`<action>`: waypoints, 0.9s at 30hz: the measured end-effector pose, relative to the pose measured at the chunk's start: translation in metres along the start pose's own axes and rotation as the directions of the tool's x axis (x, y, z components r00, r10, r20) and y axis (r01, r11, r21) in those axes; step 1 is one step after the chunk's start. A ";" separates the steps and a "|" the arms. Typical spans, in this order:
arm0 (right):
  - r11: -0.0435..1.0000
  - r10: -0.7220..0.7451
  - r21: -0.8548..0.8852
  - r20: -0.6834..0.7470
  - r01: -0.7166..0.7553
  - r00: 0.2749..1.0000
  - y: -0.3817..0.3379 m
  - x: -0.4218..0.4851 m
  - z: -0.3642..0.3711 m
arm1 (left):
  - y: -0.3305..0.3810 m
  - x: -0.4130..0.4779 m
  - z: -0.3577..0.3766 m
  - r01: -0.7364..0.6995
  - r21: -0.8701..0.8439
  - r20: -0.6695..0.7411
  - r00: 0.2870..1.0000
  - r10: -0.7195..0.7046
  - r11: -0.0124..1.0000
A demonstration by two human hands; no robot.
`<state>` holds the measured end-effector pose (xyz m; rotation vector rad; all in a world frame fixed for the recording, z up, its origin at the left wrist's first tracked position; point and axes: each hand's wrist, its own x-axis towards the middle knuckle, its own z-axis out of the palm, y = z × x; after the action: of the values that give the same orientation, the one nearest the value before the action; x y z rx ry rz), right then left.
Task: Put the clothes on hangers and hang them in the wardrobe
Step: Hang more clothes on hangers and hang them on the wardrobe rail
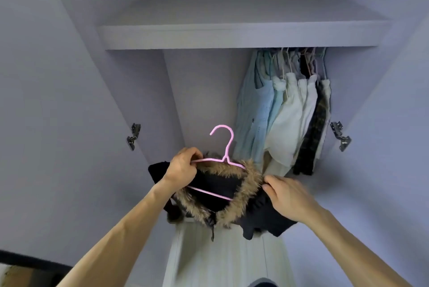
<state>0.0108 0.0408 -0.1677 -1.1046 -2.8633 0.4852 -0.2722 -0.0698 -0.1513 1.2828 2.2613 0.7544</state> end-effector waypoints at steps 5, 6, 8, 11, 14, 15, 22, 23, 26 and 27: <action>0.994 0.041 0.108 -0.068 -0.034 0.997 -0.014 0.010 -0.003 | 0.008 0.025 -0.021 -0.023 -0.048 0.040 0.999 0.025 0.999; 0.990 0.062 0.133 -0.054 -0.054 0.997 -0.016 0.008 -0.002 | 0.008 0.026 -0.024 -0.035 -0.041 0.025 0.999 0.036 0.999; 0.971 0.113 0.218 -0.065 -0.096 0.991 -0.024 0.029 -0.011 | 0.018 0.050 -0.049 -0.112 0.022 -0.119 0.986 0.114 0.993; 0.933 0.155 0.331 -0.019 -0.140 0.988 -0.032 0.054 -0.018 | 0.044 0.075 -0.087 -0.245 0.266 -0.426 0.837 0.342 0.932; 0.929 0.186 0.326 -0.009 -0.173 0.983 -0.038 0.091 -0.028 | 0.075 0.105 -0.125 -0.266 0.510 -0.512 0.670 0.537 0.818; 0.924 0.198 0.335 -0.013 -0.182 0.980 -0.039 0.103 -0.033 | 0.085 0.116 -0.135 -0.241 0.580 -0.491 0.659 0.569 0.779; 0.837 0.314 0.500 -0.104 -0.223 0.944 -0.034 0.191 -0.077 | 0.111 0.182 -0.155 -0.131 0.622 -0.469 0.728 0.501 0.772; 0.815 0.332 0.535 -0.119 -0.222 0.936 -0.032 0.203 -0.083 | 0.109 0.187 -0.151 -0.124 0.605 -0.501 0.708 0.498 0.786; 0.760 0.364 0.618 -0.149 -0.200 0.919 -0.027 0.232 -0.102 | 0.104 0.202 -0.140 -0.121 0.589 -0.585 0.618 0.525 0.799; 0.751 0.373 0.630 -0.159 -0.197 0.914 -0.026 0.241 -0.107 | 0.103 0.207 -0.138 -0.123 0.590 -0.608 0.584 0.539 0.798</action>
<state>-0.1710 0.2115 -0.0774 -1.3380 -2.0490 1.0721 -0.3894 0.1202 -0.0009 1.9847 3.0650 1.0425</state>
